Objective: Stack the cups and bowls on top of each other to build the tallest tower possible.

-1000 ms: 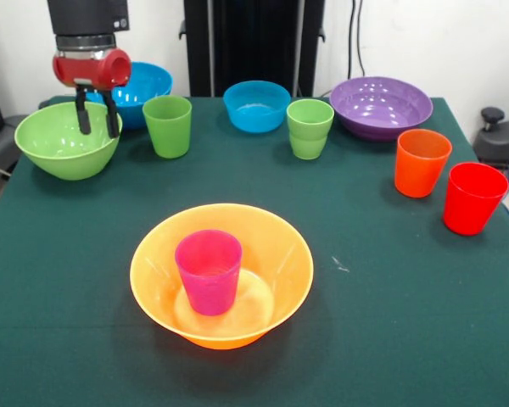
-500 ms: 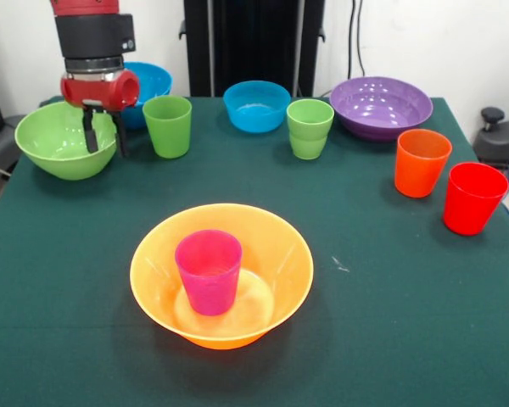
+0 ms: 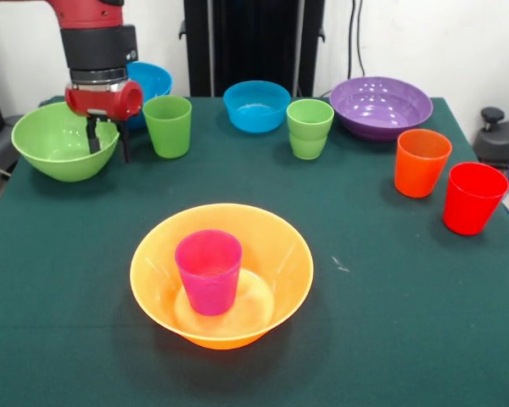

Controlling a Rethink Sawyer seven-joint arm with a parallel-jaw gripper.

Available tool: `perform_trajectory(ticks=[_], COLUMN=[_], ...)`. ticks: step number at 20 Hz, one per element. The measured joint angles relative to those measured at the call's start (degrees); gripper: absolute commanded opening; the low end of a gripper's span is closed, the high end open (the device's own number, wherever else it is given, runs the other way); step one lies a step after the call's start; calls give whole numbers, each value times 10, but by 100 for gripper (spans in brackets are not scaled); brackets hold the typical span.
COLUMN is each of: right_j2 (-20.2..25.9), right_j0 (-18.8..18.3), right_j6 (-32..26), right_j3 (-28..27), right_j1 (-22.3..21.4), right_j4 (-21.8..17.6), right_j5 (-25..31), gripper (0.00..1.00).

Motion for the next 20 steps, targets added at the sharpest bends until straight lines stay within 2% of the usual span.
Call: perform_trajectory(ticks=[4, 5, 20], right_j2=[-14, -18, -36], right_j0=[-2, -2, 2], right_j6=[0, 0, 0], right_j3=[-13, -16, -17], right_j1=[20, 26, 20], right_j4=[-18, -24, -34], right_j5=[-1, -2, -25], gripper=[100, 0, 0])
